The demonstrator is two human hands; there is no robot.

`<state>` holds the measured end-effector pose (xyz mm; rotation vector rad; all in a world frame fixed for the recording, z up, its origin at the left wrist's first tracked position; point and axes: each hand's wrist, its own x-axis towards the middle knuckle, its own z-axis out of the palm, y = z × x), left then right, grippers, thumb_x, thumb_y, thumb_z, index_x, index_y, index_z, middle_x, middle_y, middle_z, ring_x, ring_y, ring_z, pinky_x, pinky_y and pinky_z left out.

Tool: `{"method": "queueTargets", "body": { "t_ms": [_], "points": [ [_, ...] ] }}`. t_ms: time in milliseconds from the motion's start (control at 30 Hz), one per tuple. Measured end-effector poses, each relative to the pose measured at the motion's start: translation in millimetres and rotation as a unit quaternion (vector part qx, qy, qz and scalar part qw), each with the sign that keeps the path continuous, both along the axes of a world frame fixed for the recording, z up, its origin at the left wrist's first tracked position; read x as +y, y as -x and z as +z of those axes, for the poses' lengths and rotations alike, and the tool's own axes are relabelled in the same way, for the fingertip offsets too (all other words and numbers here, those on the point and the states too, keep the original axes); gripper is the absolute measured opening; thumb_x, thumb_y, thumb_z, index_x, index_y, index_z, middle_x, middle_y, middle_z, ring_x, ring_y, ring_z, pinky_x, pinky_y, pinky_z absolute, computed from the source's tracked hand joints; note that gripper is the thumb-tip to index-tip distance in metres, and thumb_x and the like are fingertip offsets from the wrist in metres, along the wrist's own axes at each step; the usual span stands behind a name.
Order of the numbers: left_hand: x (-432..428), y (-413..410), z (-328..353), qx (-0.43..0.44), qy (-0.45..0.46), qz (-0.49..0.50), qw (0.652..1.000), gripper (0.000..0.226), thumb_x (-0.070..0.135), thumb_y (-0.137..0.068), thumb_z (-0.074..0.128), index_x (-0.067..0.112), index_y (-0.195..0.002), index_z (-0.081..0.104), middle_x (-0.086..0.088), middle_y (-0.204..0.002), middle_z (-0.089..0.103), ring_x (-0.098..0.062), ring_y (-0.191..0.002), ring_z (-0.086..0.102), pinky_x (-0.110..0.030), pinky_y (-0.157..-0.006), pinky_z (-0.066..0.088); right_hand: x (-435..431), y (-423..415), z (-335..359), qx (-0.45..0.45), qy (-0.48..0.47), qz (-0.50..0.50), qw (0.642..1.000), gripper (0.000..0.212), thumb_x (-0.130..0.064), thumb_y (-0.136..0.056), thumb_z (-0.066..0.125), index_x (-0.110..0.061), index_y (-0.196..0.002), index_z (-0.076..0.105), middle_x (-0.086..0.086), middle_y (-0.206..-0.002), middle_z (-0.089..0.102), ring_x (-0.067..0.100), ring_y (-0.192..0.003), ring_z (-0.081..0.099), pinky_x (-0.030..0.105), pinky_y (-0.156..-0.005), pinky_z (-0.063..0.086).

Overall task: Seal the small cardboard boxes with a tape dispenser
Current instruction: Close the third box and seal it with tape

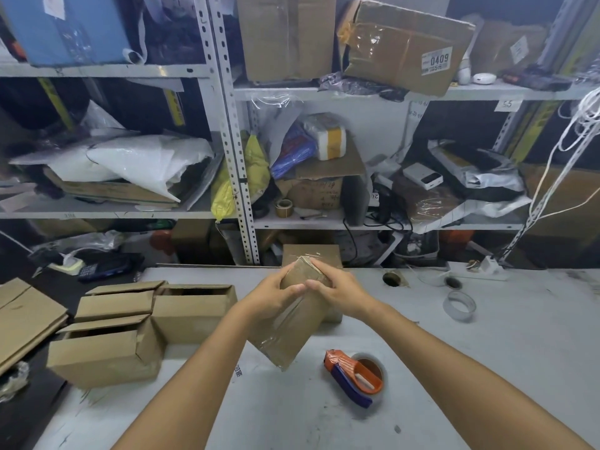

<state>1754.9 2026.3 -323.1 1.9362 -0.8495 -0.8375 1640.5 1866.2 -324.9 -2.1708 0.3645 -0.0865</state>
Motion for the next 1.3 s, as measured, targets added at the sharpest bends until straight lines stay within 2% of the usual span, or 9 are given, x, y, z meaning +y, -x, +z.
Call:
{"method": "queueTargets", "body": {
  "t_ms": [133, 233, 300, 467, 567, 700, 1000, 1167, 1300],
  "points": [
    [1, 2, -21, 0.016, -0.028, 0.039, 0.999, 0.056, 0.043, -0.097, 0.057, 0.035, -0.150, 0.039, 0.004, -0.145, 0.051, -0.018, -0.126, 0.052, -0.041, -0.107, 0.044, 0, 11, -25, 0.005, -0.035, -0.043, 0.998, 0.054, -0.040, -0.100, 0.053, -0.032, -0.151, 0.038, -0.008, -0.143, 0.050, 0.014, -0.126, 0.049, 0.029, -0.098, 0.049],
    [13, 2, -40, -0.001, -0.036, 0.150, 0.988, 0.064, 0.044, -0.095, 0.059, 0.029, -0.152, 0.033, 0.002, -0.155, 0.036, -0.024, -0.138, 0.040, -0.041, -0.109, 0.038, -5, 21, -39, 0.004, -0.091, -0.128, 0.988, 0.047, -0.038, -0.101, 0.052, -0.031, -0.146, 0.043, -0.006, -0.129, 0.057, 0.012, -0.112, 0.056, 0.018, -0.079, 0.049],
    [27, -1, -58, 0.055, -0.016, 0.207, 0.977, 0.073, 0.045, -0.094, 0.061, 0.028, -0.155, 0.026, 0.000, -0.160, 0.028, -0.024, -0.144, 0.033, -0.043, -0.113, 0.034, -9, 26, -49, 0.005, -0.112, -0.180, 0.977, 0.041, -0.037, -0.101, 0.051, -0.028, -0.142, 0.049, -0.003, -0.124, 0.061, 0.010, -0.105, 0.057, 0.016, -0.073, 0.046],
    [29, 2, -92, 0.155, -0.005, 0.201, 0.967, 0.043, 0.045, -0.097, 0.055, 0.036, -0.138, 0.041, 0.000, -0.139, 0.053, -0.020, -0.120, 0.053, -0.038, -0.098, 0.046, 1, 23, -74, 0.025, -0.158, -0.251, 0.954, 0.041, -0.038, -0.103, 0.047, -0.025, -0.141, 0.049, -0.001, -0.126, 0.061, 0.017, -0.111, 0.057, 0.030, -0.089, 0.049],
    [19, -1, -102, 0.162, 0.001, 0.221, 0.962, 0.055, 0.041, -0.101, 0.046, 0.035, -0.152, 0.028, -0.002, -0.140, 0.051, -0.024, -0.119, 0.052, -0.035, -0.089, 0.044, 12, 18, -90, 0.036, -0.163, -0.288, 0.943, 0.040, -0.039, -0.102, 0.047, -0.022, -0.138, 0.052, -0.002, -0.123, 0.061, 0.017, -0.110, 0.057, 0.032, -0.092, 0.047],
    [13, -16, -123, 0.187, 0.003, 0.223, 0.957, 0.055, 0.038, -0.101, 0.047, 0.034, -0.153, 0.028, -0.002, -0.137, 0.054, -0.025, -0.120, 0.054, -0.047, -0.106, 0.044, 14, 12, -110, 0.037, -0.190, -0.306, 0.932, 0.037, -0.039, -0.102, 0.047, -0.024, -0.135, 0.053, -0.003, -0.124, 0.062, 0.016, -0.111, 0.058, 0.034, -0.096, 0.048],
    [-4, -36, -172, 0.243, 0.016, 0.206, 0.948, 0.051, 0.040, -0.098, 0.051, 0.033, -0.147, 0.037, 0.003, -0.139, 0.057, -0.020, -0.125, 0.055, -0.047, -0.109, 0.043, -12, -14, -154, 0.087, -0.190, -0.300, 0.931, 0.050, -0.046, -0.099, 0.049, -0.022, -0.143, 0.048, 0.000, -0.133, 0.059, 0.021, -0.119, 0.056, 0.045, -0.105, 0.046],
    [-15, -50, -188, 0.253, -0.014, 0.197, 0.947, 0.068, 0.049, -0.096, 0.053, 0.033, -0.155, 0.022, 0.006, -0.154, 0.040, -0.022, -0.136, 0.045, -0.033, -0.094, 0.046, -21, -17, -171, 0.106, -0.208, -0.293, 0.927, 0.058, -0.058, -0.094, 0.051, -0.023, -0.140, 0.049, -0.002, -0.131, 0.060, 0.020, -0.119, 0.057, 0.045, -0.106, 0.045],
    [-19, -50, -195, 0.243, -0.020, 0.185, 0.952, 0.089, 0.064, -0.078, 0.061, 0.034, -0.154, 0.024, 0.007, -0.152, 0.042, -0.021, -0.133, 0.049, -0.036, -0.098, 0.049, -27, -15, -177, 0.112, -0.209, -0.296, 0.925, 0.056, -0.053, -0.093, 0.057, -0.022, -0.139, 0.049, -0.002, -0.131, 0.061, 0.020, -0.118, 0.059, 0.044, -0.104, 0.047]
  ]
}}
